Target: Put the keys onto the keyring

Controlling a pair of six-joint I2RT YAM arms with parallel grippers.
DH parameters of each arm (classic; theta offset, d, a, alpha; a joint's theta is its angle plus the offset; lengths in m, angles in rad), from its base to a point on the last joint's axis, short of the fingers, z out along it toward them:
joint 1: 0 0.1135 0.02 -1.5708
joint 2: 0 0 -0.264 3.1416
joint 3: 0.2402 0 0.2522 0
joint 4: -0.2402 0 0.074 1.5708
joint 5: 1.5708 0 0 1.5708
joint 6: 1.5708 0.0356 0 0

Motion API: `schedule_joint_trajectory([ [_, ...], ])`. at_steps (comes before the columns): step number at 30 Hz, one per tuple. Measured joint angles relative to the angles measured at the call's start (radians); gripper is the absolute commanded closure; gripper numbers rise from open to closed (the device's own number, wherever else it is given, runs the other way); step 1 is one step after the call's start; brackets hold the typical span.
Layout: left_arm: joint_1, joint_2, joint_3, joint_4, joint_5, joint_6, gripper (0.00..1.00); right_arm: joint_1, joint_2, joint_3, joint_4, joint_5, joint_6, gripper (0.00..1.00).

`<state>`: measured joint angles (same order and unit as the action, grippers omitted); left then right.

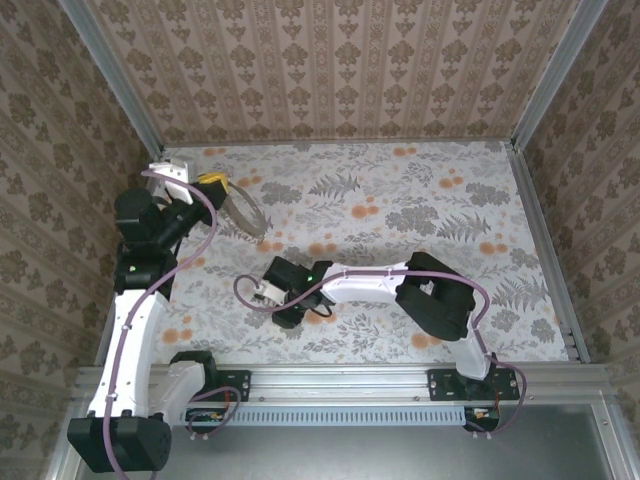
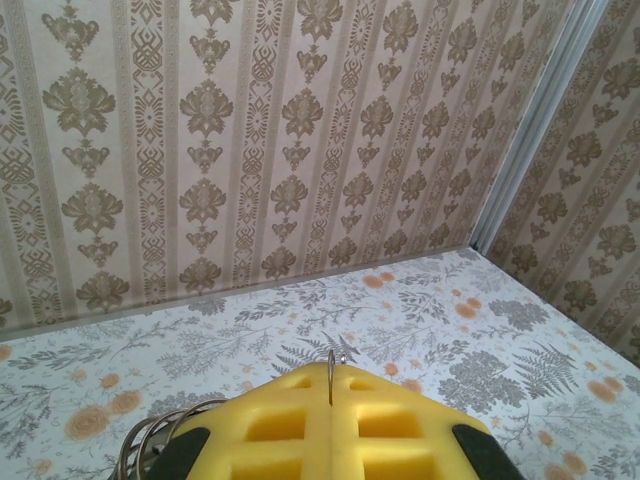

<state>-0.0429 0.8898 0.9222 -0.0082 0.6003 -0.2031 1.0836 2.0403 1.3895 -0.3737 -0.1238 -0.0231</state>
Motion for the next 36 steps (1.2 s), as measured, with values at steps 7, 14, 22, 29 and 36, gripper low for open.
schedule_joint_trajectory([
  [7, 0.0, 0.0, -0.004, 0.0, 0.006, -0.008, 1.0, 0.0, 0.035, 0.03, 0.003, 0.001, -0.001, 0.68],
  [14, 0.005, 0.0, -0.006, 0.0, 0.01, -0.014, 1.0, -0.007, 0.048, 0.039, 0.016, 0.0, 0.0, 0.9],
  [22, 0.005, 0.0, -0.012, 0.001, 0.012, -0.023, 1.0, -0.031, 0.026, -0.003, 0.057, -0.005, 0.007, 1.0],
  [29, 0.005, 0.0, -0.013, 0.001, 0.025, -0.037, 1.0, -0.087, -0.117, -0.14, 0.092, -0.026, 0.054, 1.0],
  [36, 0.005, 0.0, -0.013, 0.001, 0.058, -0.049, 1.0, -0.172, -0.298, -0.272, 0.187, -0.073, 0.117, 1.0],
])
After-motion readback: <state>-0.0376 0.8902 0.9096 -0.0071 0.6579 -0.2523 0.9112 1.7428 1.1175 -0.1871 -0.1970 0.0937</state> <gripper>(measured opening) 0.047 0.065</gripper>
